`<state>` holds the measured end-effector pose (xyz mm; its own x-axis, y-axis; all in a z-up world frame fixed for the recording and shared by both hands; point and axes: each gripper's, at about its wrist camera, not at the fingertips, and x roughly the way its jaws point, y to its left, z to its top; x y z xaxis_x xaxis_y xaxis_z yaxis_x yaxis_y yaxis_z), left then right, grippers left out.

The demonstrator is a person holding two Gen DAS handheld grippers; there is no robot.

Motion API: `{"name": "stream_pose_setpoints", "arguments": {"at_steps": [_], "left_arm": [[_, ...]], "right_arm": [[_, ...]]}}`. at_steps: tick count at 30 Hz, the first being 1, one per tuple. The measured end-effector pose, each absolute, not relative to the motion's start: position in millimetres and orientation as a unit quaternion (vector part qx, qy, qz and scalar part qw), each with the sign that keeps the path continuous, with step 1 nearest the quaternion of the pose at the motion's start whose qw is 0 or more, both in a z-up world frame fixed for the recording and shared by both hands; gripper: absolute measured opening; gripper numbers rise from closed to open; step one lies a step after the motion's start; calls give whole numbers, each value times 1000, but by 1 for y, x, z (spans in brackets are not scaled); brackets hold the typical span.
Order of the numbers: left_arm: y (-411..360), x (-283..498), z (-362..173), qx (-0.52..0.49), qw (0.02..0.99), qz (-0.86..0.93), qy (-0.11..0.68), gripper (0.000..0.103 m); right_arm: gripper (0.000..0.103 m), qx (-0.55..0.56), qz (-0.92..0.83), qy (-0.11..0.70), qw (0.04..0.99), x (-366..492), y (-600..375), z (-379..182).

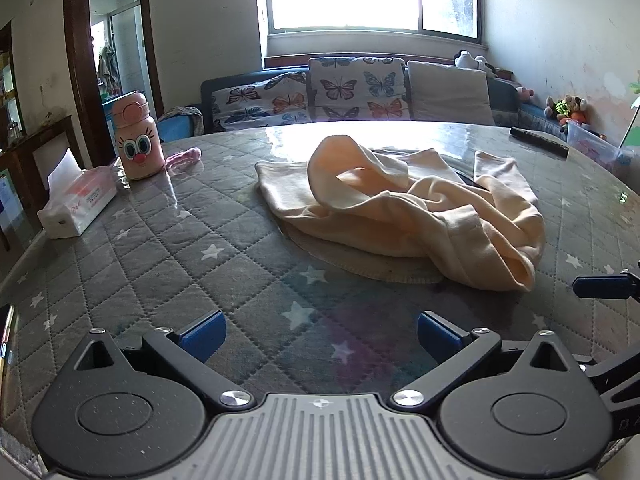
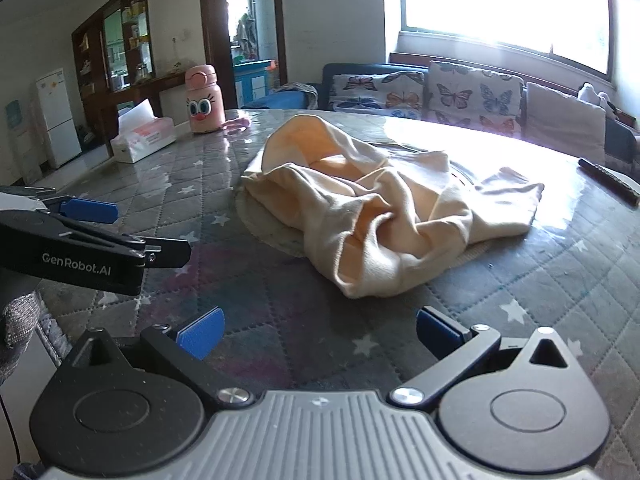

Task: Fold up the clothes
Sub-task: 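Approach the crumpled cream sweatshirt with both grippers open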

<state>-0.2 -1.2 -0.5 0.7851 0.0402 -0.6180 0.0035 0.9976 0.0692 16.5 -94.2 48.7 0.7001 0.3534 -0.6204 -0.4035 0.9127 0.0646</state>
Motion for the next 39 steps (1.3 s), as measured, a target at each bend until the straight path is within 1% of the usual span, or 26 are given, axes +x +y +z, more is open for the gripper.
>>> {"name": "stream_pose_setpoints", "arguments": {"at_steps": [39], "left_arm": [[-24, 7, -12, 48, 935, -20, 352, 103]], "right_arm": [[103, -14, 187, 355, 916, 12, -108, 39]]}}
